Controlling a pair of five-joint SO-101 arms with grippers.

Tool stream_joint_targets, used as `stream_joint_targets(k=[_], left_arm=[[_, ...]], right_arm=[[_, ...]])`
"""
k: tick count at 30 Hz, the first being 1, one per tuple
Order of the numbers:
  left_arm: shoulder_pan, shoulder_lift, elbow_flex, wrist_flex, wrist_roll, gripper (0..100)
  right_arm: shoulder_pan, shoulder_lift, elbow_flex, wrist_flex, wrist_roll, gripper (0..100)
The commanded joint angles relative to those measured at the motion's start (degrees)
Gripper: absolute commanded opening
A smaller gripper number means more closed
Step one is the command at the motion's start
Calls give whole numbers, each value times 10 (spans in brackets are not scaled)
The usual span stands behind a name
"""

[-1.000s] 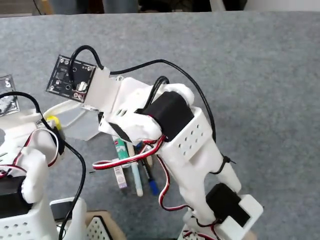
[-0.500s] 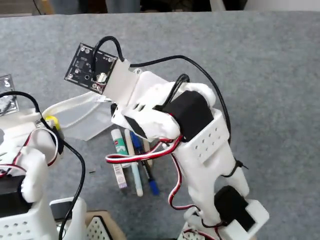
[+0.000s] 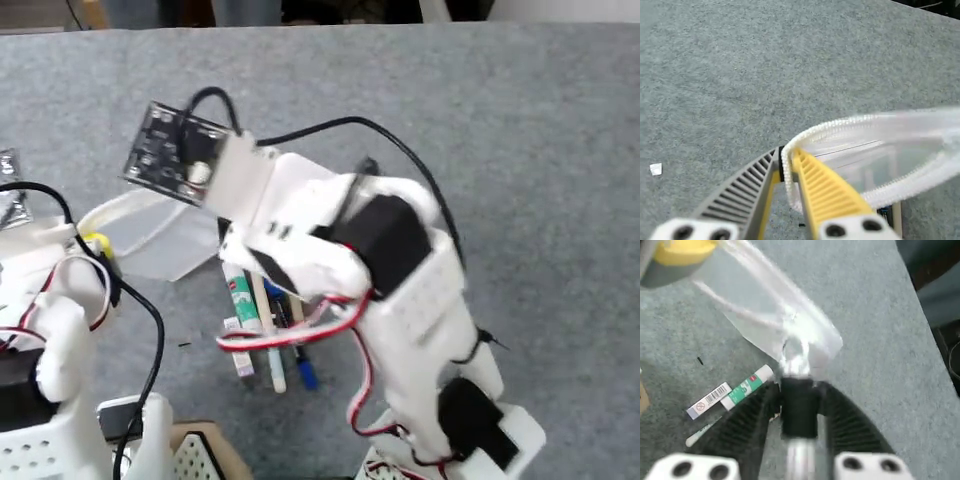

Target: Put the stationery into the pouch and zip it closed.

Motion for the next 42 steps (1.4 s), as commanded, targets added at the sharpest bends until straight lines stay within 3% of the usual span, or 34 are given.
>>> stream_joint_targets(k=[1, 4, 10, 18, 26, 42], left_arm=[[-6, 18, 60, 6, -5, 29], [-6, 18, 60, 6, -5, 29], [-6, 18, 64, 6, -41, 29], [-6, 18, 105, 7, -135, 29], [-7, 15, 106, 7, -224, 29], [-6, 13, 106, 7, -262, 29]], right_arm=[[-23, -22, 15, 2, 3, 417], [-41, -23, 15, 2, 2, 489], [-64, -80, 31, 3, 4, 495], [-5, -110, 124, -11, 75, 495], [4, -110, 217, -93, 98, 495], [1, -109, 331, -222, 94, 495]])
